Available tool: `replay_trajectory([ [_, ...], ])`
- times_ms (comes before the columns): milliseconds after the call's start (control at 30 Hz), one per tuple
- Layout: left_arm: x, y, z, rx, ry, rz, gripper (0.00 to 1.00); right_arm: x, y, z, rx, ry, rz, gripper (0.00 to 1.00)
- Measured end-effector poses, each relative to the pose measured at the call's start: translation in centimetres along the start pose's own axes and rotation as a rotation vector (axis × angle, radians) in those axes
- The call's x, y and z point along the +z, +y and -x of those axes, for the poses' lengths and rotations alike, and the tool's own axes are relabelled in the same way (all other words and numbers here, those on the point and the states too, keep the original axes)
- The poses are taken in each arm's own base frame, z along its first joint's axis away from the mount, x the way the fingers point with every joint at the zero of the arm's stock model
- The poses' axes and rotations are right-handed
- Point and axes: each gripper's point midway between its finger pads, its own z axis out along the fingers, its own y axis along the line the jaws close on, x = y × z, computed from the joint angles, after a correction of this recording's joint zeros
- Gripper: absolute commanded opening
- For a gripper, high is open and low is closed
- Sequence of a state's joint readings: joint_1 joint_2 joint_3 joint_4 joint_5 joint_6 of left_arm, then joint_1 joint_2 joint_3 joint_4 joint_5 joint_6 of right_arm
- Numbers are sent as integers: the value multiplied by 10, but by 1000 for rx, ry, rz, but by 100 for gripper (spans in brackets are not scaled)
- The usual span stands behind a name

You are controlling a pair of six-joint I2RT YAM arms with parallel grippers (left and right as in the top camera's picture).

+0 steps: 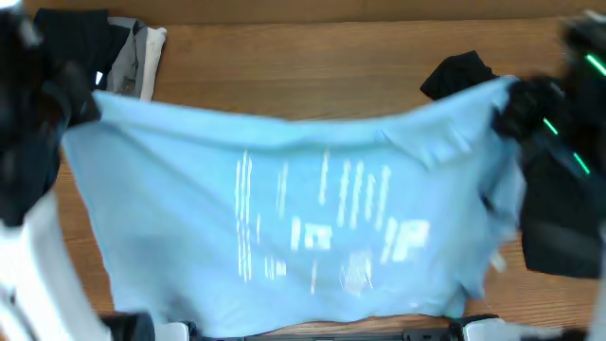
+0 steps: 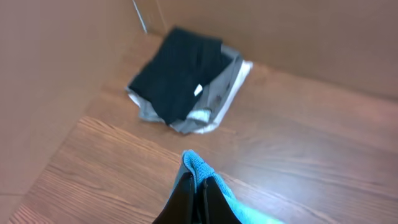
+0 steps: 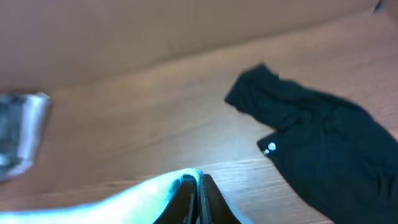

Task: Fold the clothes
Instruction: 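Lay the lifted T-shirt flat on the table with both grippers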

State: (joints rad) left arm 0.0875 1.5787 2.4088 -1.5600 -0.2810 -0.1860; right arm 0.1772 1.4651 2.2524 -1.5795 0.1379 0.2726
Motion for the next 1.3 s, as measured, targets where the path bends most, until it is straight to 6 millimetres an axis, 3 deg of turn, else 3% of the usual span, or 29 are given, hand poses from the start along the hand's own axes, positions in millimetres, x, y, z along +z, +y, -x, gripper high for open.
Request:
replay_trajectory([
  [167, 101, -30, 2, 36, 132, 25, 4, 106, 14, 1, -44, 160, -55, 4],
  [367, 219, -69, -3, 48, 191, 7, 4, 239, 29, -3, -66, 228, -77, 4],
  [500, 293, -96, -13, 43, 195, -33, 4, 315, 35, -7, -62, 208, -72, 4],
  [600, 339, -115, -21, 35, 178, -72, 4, 356, 38, -2, -54, 155, -59, 4],
  [767, 396, -135, -38, 28, 158, -109, 4, 396, 40, 7, -51, 76, -39, 4],
  [900, 416, -147, -44, 29, 139, -124, 4, 417, 41, 8, -52, 40, -30, 4],
  [1100, 418, -156, -41, 39, 116, -141, 4, 422, 29, -4, -51, 91, -53, 4],
  [1300, 401, -148, -62, 74, 242, -124, 4, 408, 6, -30, -32, 249, -69, 4],
])
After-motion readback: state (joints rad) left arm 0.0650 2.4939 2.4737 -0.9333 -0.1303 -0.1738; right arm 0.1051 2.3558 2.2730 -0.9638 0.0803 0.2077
